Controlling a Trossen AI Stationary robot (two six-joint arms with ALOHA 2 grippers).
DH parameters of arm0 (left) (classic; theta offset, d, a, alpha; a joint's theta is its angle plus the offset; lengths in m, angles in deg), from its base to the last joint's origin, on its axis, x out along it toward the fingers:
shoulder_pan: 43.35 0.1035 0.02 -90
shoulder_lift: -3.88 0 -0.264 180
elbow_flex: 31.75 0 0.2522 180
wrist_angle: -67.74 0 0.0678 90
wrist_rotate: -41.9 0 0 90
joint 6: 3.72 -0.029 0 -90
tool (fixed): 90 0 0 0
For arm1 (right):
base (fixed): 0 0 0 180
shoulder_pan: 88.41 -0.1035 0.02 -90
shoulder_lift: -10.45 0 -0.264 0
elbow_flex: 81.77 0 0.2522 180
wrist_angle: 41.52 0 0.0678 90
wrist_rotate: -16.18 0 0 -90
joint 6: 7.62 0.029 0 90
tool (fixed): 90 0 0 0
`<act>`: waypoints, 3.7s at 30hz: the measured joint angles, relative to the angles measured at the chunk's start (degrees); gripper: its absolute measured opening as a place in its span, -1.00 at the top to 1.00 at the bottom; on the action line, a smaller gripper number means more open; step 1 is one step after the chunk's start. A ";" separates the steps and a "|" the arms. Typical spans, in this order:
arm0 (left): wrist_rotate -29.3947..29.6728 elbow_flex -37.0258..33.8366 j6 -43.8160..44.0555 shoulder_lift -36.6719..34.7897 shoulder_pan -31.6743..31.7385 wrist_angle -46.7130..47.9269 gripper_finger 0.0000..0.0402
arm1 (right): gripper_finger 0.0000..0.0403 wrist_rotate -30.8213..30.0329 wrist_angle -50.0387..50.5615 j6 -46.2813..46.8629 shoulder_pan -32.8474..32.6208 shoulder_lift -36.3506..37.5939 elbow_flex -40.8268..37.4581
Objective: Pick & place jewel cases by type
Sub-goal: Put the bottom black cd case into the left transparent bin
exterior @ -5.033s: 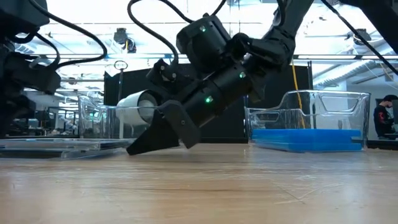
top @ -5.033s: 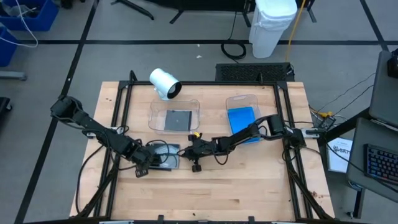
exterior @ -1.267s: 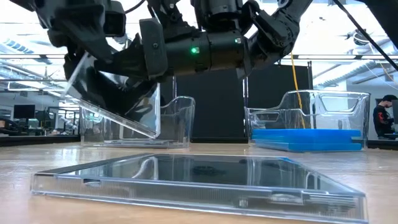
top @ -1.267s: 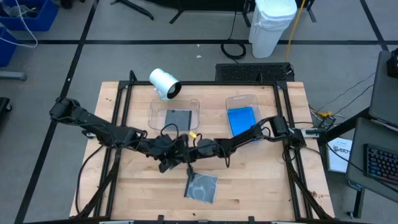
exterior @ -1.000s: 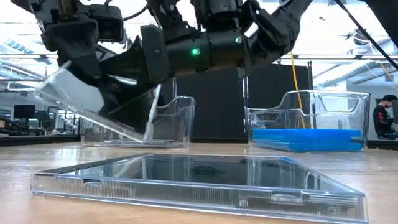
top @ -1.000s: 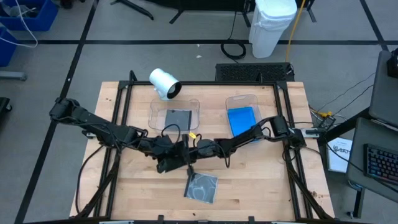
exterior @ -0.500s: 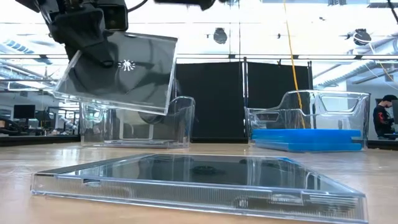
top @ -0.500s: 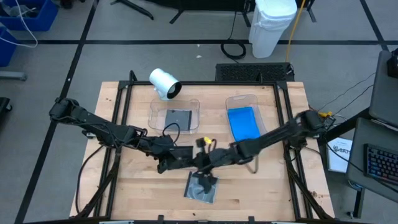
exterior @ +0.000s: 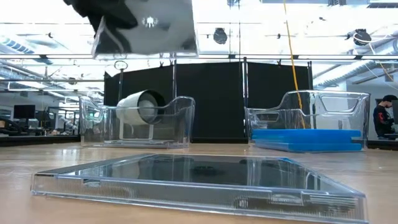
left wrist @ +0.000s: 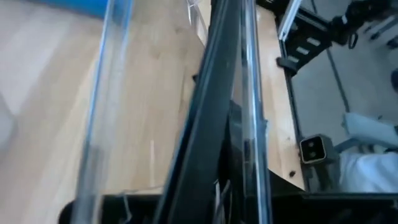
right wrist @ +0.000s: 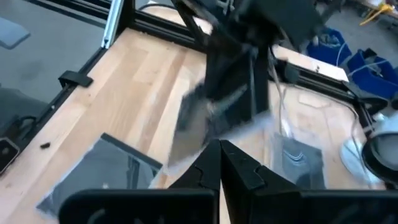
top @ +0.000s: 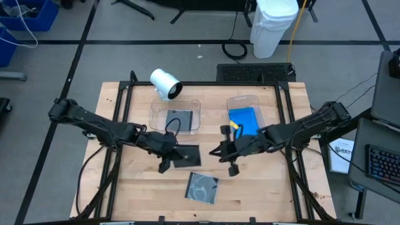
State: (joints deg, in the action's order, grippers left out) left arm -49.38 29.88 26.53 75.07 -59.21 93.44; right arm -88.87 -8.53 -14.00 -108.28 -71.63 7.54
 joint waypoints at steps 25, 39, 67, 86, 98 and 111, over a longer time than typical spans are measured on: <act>-7.56 7.93 -12.36 -10.58 39.10 28.90 0.95 | 1.00 -4.62 -13.77 -0.32 6.08 15.28 -19.23; -21.63 7.84 -13.15 6.16 47.21 32.44 0.95 | 1.00 -4.42 -21.63 -0.29 7.51 19.46 -27.96; -24.75 7.84 -19.07 10.45 44.52 30.87 0.72 | 1.00 -4.55 -22.68 -0.27 7.51 19.44 -27.96; -18.23 7.84 -19.86 10.24 39.96 31.13 -0.14 | 1.00 -4.59 -22.75 -0.29 7.52 19.44 -27.96; -18.08 7.84 -21.13 10.24 39.93 31.10 -0.50 | 1.00 -4.61 -22.90 -0.33 7.51 19.44 -27.96; -6.64 15.92 -23.59 10.22 35.30 33.63 -0.50 | 1.00 -4.61 -22.90 -0.45 7.53 19.42 -27.96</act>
State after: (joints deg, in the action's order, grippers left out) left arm -56.02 45.80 2.94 85.29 -23.91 127.07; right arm -93.48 -31.42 -14.45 -100.75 -52.21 -20.42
